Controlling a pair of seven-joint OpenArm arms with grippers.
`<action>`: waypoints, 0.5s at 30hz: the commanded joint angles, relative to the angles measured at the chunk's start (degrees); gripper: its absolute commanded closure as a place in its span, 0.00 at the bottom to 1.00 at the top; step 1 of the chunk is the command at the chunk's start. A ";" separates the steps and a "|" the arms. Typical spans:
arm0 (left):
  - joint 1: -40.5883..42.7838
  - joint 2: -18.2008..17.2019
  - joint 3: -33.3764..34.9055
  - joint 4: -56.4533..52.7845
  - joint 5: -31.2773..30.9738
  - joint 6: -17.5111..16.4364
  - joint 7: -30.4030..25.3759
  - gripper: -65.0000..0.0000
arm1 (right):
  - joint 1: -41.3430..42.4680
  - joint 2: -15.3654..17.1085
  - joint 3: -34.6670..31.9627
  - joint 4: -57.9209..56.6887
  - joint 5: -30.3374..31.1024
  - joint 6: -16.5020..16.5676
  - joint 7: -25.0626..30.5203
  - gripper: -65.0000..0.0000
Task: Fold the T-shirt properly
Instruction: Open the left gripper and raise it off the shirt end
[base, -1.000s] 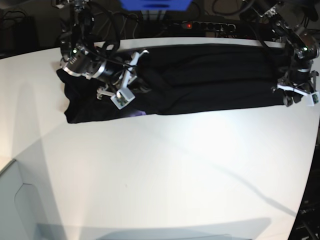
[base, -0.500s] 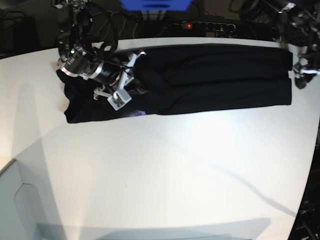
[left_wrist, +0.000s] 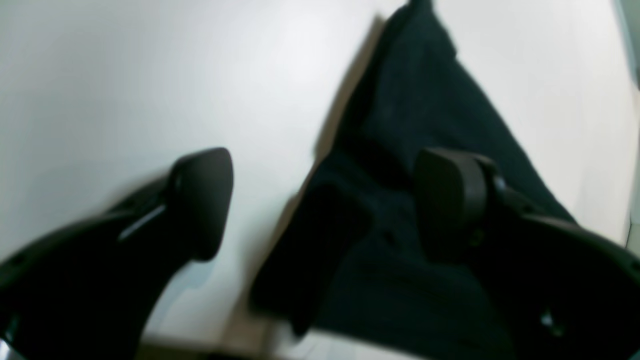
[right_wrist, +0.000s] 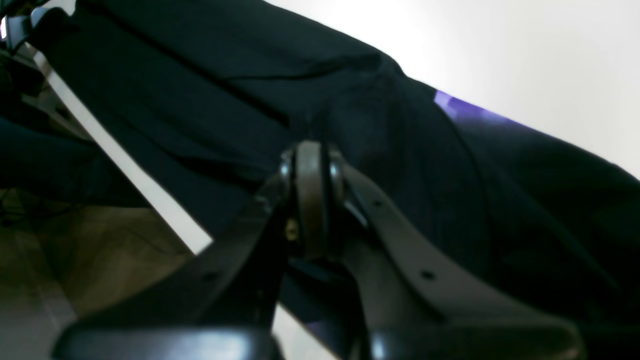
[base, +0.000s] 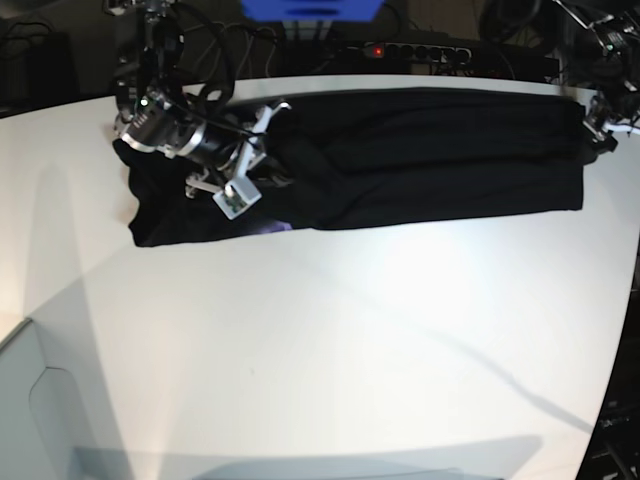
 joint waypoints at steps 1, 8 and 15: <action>-0.04 -0.94 -0.10 0.35 0.09 -0.06 0.47 0.16 | 0.34 -0.05 0.04 0.91 1.15 -0.38 1.12 1.00; -0.22 -0.76 2.63 0.26 0.09 -0.06 0.47 0.16 | 0.25 -0.05 -0.04 0.91 1.15 -0.38 1.12 1.00; -0.22 0.91 5.62 0.26 0.09 0.03 -0.68 0.16 | 0.25 -0.05 -0.04 0.91 1.15 -0.38 1.12 1.00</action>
